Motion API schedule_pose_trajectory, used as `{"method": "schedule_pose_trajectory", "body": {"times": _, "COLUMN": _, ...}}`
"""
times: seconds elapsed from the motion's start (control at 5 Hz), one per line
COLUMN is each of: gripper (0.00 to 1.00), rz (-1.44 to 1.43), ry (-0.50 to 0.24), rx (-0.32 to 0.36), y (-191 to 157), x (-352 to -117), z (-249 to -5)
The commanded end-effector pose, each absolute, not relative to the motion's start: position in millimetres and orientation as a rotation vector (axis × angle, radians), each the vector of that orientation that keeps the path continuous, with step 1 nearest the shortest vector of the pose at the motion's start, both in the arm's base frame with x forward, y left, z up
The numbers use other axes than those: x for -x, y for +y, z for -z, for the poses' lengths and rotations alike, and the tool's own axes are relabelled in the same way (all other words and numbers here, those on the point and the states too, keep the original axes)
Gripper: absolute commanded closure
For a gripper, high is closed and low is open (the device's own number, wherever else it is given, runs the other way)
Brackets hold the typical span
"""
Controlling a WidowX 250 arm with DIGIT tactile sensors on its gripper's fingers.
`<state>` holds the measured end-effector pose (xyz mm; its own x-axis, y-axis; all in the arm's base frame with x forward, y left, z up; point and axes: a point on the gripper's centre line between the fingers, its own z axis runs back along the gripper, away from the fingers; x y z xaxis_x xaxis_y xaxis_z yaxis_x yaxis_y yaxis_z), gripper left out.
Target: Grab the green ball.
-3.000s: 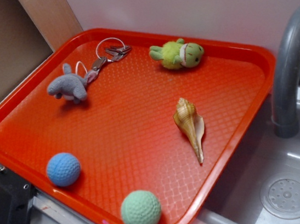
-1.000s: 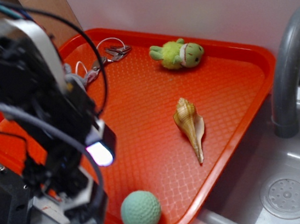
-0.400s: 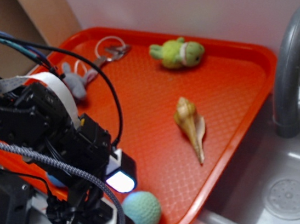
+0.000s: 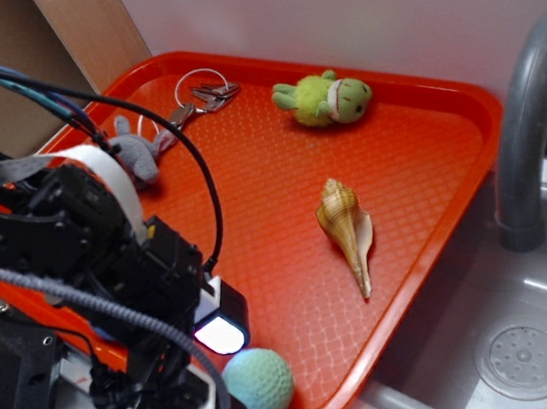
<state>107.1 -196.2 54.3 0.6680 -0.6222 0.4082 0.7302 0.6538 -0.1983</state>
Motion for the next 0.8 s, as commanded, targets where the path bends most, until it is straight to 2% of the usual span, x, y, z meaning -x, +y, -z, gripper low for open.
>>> {"method": "schedule_pose_trajectory", "body": {"times": 0.0, "gripper": 0.0, "rz": 0.799, "ry": -0.345, "rx": 0.379, "y": -200, "x": -95, "z": -61}}
{"method": "schedule_pose_trajectory", "body": {"times": 0.2, "gripper": 0.93, "rz": 0.745, "ry": -0.313, "rx": 0.361, "y": -190, "x": -93, "z": -44}}
{"method": "schedule_pose_trajectory", "body": {"times": 0.4, "gripper": 1.0, "rz": 0.724, "ry": -0.308, "rx": 0.337, "y": -188, "x": -92, "z": -44}}
{"method": "schedule_pose_trajectory", "body": {"times": 0.6, "gripper": 1.0, "rz": 0.716, "ry": -0.303, "rx": 0.337, "y": -186, "x": -92, "z": -45}}
